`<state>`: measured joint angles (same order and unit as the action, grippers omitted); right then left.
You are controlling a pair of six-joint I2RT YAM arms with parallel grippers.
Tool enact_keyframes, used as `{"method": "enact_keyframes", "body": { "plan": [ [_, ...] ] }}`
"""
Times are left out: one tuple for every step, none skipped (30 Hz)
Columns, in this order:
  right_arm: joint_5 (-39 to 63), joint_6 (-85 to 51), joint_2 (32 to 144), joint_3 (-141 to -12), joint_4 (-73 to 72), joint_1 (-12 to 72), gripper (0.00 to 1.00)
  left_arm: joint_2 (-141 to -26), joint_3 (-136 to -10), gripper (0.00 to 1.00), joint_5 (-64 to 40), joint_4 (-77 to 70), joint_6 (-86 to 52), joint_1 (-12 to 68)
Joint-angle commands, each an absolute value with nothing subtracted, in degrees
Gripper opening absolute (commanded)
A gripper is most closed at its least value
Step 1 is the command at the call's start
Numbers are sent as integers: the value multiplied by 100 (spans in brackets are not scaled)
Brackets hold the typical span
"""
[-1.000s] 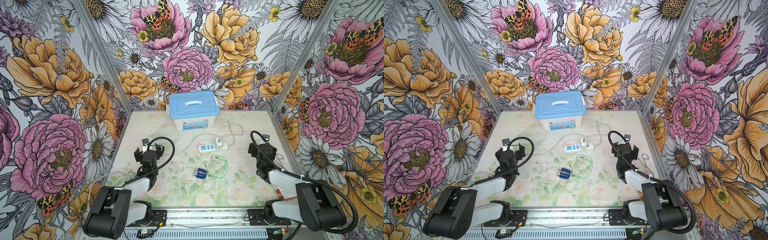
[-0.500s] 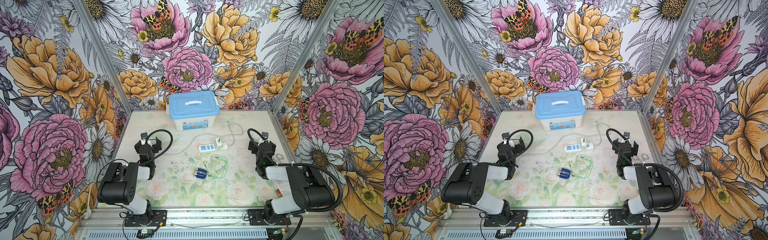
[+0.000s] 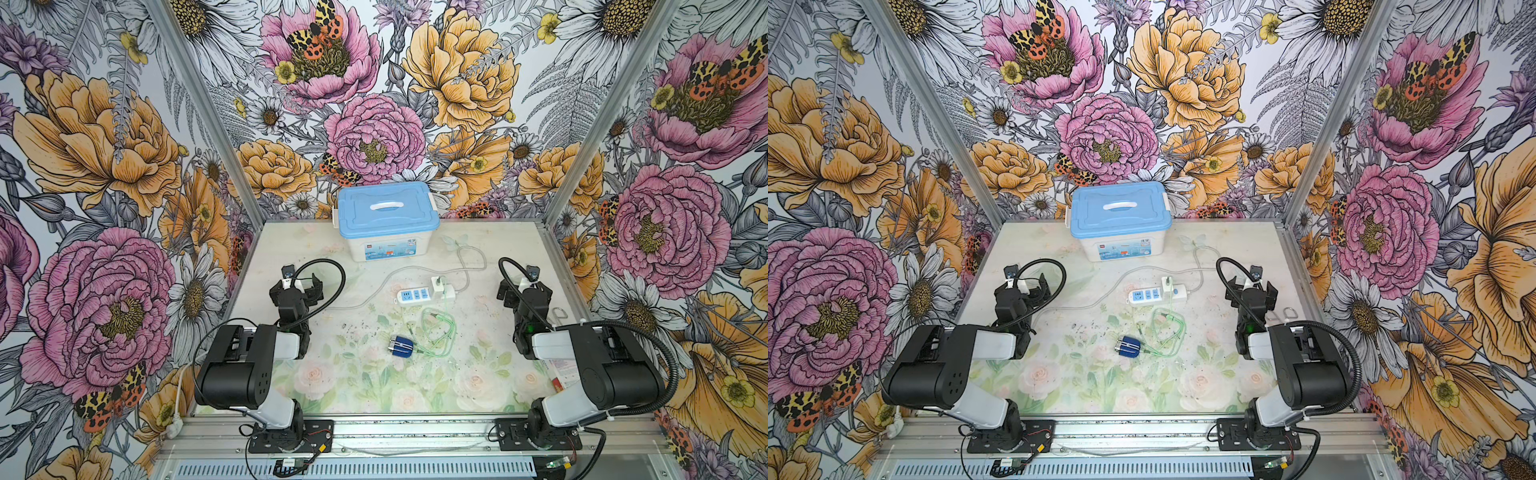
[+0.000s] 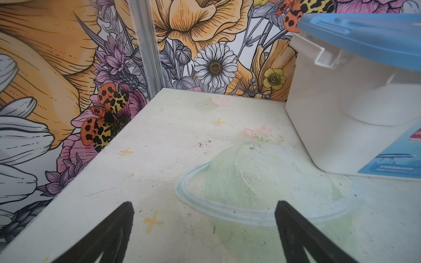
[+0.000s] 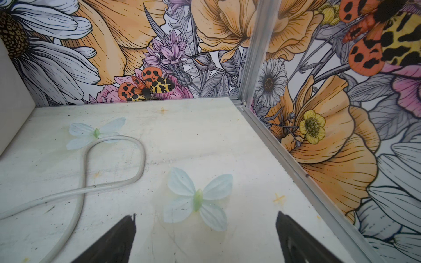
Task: Charge the electric shaver
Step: Reset both arms
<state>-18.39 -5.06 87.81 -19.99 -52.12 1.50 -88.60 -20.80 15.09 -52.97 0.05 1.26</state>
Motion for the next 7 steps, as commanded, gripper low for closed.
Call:
{"method": "enact_keyframes", "body": {
  "plan": [
    [-1758,-615,8813,-2110,-5265,123,100,-8850,-2127,99,1371,-5404,-60,97],
    [-1758,-604,8817,-2110,-5297,122,100,-8850,-2134,99,1371,-5405,-53,101],
    [-1758,-613,8815,-2109,-5287,123,100,-8850,-2127,99,1371,-5404,-53,97],
    [-1770,-620,8815,-2106,-5287,120,100,-8846,-2127,99,1370,-5405,-59,96],
    [-1775,-624,8813,-2107,-5291,114,100,-8849,-2132,99,1370,-5405,-60,98],
    [-1775,-611,8815,-2101,-5291,114,100,-8850,-2126,99,1374,-5404,-53,97],
    [-1625,-553,8815,-2098,-5312,122,98,-8844,-2119,99,1371,-5409,-54,97]
  ]
}}
